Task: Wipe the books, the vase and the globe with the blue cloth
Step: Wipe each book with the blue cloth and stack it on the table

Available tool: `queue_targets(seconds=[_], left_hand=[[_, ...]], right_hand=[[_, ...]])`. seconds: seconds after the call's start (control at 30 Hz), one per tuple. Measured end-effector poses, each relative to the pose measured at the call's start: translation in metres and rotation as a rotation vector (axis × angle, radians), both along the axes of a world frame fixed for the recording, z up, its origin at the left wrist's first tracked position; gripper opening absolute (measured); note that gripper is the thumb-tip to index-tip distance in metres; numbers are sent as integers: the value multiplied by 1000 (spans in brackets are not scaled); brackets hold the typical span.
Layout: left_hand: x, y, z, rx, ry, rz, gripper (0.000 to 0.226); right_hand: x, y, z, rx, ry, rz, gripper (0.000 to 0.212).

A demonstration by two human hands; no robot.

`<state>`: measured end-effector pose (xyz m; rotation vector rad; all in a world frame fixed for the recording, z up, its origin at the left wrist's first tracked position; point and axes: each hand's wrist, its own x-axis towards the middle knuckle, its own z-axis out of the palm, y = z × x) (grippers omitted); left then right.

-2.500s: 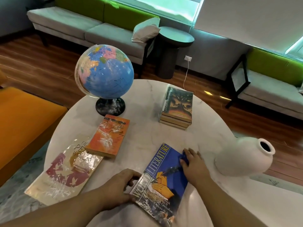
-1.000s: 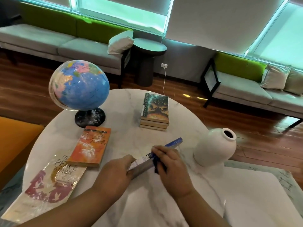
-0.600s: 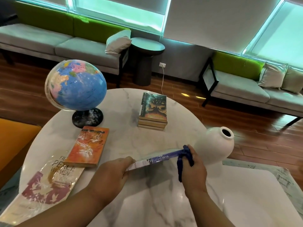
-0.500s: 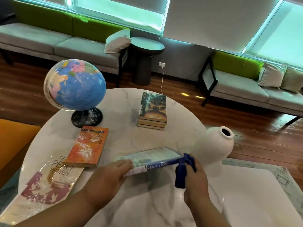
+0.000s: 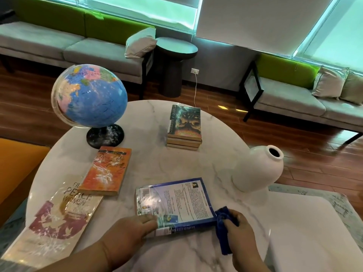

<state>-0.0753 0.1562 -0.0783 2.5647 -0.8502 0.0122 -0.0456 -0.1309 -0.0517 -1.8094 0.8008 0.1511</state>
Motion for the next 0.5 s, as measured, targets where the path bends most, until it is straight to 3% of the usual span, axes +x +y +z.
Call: queue_targets(seconds=[0.1, 0.2, 0.27, 0.37, 0.5], left_hand=[[0, 1, -7, -15, 32, 24, 59], [1, 3, -11, -15, 80, 49, 40], [4, 4, -9, 1, 150, 80, 34], [7, 2, -8, 16, 185, 79, 36], [5, -1, 0, 4, 175, 54, 35]], right_hand=[[0, 2, 14, -70, -150, -28, 24], [8, 12, 19, -119, -258, 53, 26], [16, 24, 13, -239, -223, 275, 24], [24, 50, 3, -609, -150, 798, 32], [30, 104, 6, -605, -244, 1215, 39]])
